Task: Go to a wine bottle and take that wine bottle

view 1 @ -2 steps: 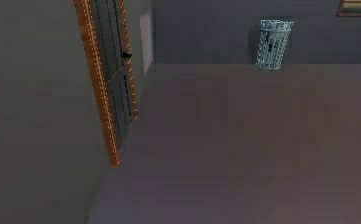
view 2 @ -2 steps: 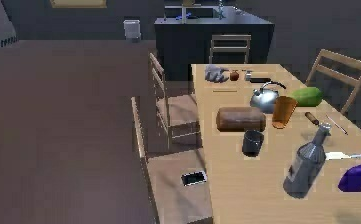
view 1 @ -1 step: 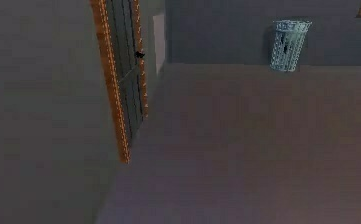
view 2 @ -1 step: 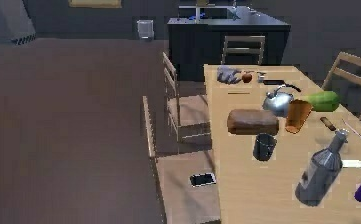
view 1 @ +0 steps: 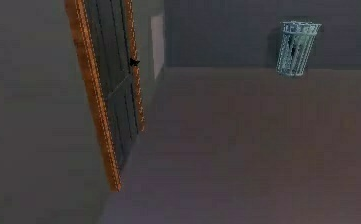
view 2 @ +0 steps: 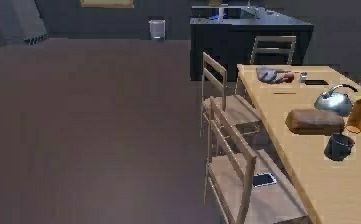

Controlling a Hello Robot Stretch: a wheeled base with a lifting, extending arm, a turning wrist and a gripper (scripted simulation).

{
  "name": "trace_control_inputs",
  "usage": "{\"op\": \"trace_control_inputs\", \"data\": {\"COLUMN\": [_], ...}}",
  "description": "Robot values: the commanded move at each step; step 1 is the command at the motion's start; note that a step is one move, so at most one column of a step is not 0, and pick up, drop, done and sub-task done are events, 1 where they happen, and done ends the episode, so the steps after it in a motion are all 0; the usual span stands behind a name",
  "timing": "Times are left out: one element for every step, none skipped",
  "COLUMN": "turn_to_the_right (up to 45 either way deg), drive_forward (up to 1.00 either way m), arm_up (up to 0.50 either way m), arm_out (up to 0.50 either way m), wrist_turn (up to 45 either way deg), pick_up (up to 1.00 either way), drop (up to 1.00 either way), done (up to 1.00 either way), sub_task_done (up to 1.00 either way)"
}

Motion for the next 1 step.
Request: {"op": "trace_control_inputs", "data": {"turn_to_the_right": [45.0], "drive_forward": [0.0], "arm_up": [0.0], "arm_out": [0.0], "wrist_turn": [0.0], "pick_up": [0.0], "drop": [0.0], "done": [0.0], "sub_task_done": [0.0]}}
